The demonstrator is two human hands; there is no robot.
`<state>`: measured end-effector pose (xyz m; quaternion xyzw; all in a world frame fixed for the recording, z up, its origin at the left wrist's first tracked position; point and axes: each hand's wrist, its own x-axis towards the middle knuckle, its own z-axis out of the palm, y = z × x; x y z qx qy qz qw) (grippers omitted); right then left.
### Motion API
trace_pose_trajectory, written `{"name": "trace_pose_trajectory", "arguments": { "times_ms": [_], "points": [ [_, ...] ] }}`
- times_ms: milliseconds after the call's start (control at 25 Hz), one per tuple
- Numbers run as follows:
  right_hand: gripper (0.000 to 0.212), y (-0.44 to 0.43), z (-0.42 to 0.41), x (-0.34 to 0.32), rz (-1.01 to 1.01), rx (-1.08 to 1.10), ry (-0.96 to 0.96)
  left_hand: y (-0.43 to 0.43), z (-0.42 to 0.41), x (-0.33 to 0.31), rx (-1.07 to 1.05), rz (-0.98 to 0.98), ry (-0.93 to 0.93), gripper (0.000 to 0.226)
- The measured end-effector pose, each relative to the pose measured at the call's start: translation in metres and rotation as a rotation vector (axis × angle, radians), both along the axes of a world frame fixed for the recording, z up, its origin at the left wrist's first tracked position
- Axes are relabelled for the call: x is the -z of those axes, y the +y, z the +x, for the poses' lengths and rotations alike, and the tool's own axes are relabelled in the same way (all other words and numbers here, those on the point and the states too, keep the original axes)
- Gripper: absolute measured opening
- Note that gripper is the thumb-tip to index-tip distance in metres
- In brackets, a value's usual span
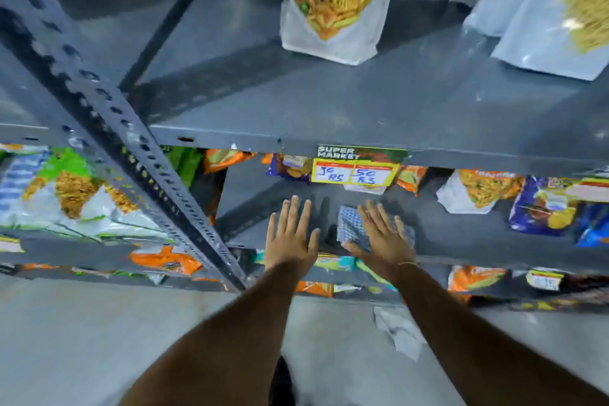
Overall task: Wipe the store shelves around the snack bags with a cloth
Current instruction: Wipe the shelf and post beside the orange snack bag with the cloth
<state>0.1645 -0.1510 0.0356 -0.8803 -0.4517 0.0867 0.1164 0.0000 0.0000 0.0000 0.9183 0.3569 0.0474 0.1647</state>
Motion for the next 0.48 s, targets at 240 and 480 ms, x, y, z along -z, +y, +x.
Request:
{"name": "trace_pose_trajectory", "arguments": {
  "times_ms": [240, 480],
  "points": [
    [0.119, 0.013, 0.017, 0.030, -0.124, 0.062, 0.047, 0.005, -0.003, 0.027, 0.023, 0.005, 0.076, 0.072],
    [0.097, 0.017, 0.010, 0.044, -0.092, 0.107, -0.045, 0.005, -0.003, 0.025, 0.025, 0.006, 0.069, 0.069]
  ]
}}
